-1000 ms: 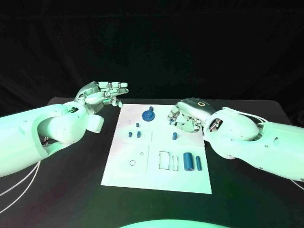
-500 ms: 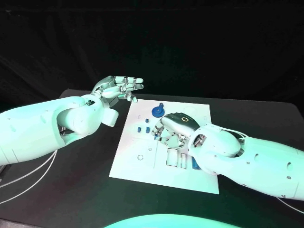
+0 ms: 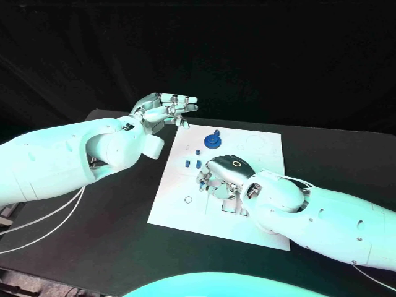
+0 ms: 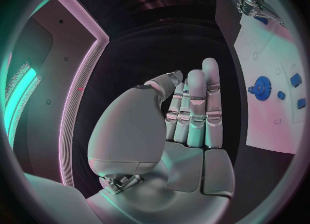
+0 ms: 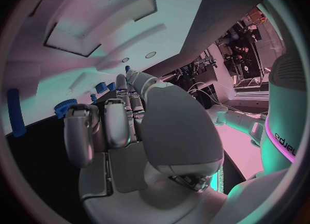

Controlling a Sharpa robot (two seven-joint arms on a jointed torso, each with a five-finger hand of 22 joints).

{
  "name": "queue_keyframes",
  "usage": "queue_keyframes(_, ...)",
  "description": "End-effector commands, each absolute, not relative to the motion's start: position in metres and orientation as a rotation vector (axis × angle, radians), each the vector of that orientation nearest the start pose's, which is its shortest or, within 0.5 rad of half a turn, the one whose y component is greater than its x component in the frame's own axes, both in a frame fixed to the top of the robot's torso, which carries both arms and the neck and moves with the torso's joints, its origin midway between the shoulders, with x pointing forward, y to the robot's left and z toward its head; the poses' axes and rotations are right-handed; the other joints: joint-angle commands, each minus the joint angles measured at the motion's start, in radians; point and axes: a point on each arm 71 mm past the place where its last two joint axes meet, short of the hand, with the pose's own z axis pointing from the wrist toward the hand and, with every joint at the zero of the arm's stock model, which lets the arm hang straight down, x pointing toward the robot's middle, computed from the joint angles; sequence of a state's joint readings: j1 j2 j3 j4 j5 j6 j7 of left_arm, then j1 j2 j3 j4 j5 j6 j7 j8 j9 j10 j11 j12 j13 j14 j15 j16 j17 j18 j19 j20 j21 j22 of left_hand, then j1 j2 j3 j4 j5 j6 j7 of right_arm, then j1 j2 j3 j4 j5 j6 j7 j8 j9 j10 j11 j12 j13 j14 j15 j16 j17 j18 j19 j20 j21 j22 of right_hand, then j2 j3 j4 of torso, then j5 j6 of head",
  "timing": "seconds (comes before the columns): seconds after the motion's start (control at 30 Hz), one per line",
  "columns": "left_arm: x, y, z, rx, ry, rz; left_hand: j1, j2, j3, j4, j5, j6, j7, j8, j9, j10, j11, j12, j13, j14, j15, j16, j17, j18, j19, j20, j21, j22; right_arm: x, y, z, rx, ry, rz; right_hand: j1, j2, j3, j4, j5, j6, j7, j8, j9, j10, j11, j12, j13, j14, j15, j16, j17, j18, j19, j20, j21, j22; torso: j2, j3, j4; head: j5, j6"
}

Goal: Assemble the parts on the task board

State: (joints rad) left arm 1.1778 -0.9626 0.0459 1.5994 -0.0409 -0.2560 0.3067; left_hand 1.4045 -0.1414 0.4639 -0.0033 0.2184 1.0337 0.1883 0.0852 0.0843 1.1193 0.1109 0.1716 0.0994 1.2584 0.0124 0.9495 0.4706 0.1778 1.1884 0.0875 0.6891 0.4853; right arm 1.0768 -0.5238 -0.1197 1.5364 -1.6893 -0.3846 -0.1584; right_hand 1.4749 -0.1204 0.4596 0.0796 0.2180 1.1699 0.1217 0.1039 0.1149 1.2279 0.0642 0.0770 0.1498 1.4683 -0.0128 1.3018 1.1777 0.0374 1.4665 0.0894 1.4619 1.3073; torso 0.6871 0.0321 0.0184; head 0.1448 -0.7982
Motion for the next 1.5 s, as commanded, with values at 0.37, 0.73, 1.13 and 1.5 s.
queue_keyframes(0.37,0.479,0.239,-0.154,-1.114,1.452,-1.577,-0.006,0.009,-0.002,-0.006,0.004,-0.007,0.001,0.003,-0.002,-0.007,0.0,0.006,-0.002,-0.009,0.001,0.002,-0.003,0.007,0.011,0.0,-0.008,-0.004,0.414,-0.033,-0.255,-0.504,1.646,0.847,-0.009,0.006,0.003,-0.007,0.006,0.005,0.004,0.003,0.002,0.002,-0.003,-0.004,0.0,0.043,-0.008,0.005,-0.001,-0.013,0.063,-0.009,0.003,0.21,-0.001,0.0003,-0.0021,0.013,-0.01)
queue_keyframes(0.73,0.48,0.239,-0.155,-1.115,1.455,-1.577,-0.006,0.009,-0.002,-0.006,0.004,-0.007,0.001,0.003,-0.002,-0.007,0.0,0.006,-0.002,-0.009,0.001,0.002,-0.003,0.007,0.011,0.0,-0.008,-0.004,0.415,-0.034,-0.258,-0.521,1.666,0.825,-0.01,0.006,0.003,-0.008,0.006,0.006,0.004,0.003,0.003,0.003,-0.003,-0.004,0.0,0.043,-0.008,0.005,-0.002,-0.013,0.062,-0.009,0.002,0.21,-0.001,0.0014,-0.0016,0.016,-0.015)
queue_keyframes(1.13,0.48,0.239,-0.155,-1.117,1.457,-1.575,-0.006,0.009,-0.002,-0.006,0.004,-0.007,0.001,0.003,-0.002,-0.007,0.0,0.006,-0.002,-0.009,0.001,0.002,-0.003,0.007,0.011,0.0,-0.008,-0.004,0.413,-0.029,-0.261,-0.563,1.698,0.807,-0.026,0.001,0.0,-0.012,-0.004,0.008,0.004,0.002,0.006,0.004,-0.002,-0.009,-0.003,0.042,-0.007,0.006,-0.004,-0.013,0.062,-0.008,0.002,0.21,-0.001,0.0007,-0.0011,0.018,-0.016)
queue_keyframes(1.5,0.48,0.239,-0.155,-1.118,1.465,-1.577,-0.008,0.011,-0.003,-0.007,0.004,-0.008,0.001,0.004,-0.002,-0.008,0.0,0.007,-0.003,-0.01,0.001,0.003,-0.004,0.007,0.014,0.0,-0.013,-0.009,0.414,-0.029,-0.261,-0.527,1.686,0.786,-0.097,-0.023,-0.028,0.005,-0.009,-0.021,0.013,-0.02,0.005,-0.033,0.009,-0.017,-0.019,0.038,0.002,0.004,-0.013,-0.008,0.054,-0.001,-0.02,0.2,-0.001,0.0002,-0.0016,0.018,-0.019)
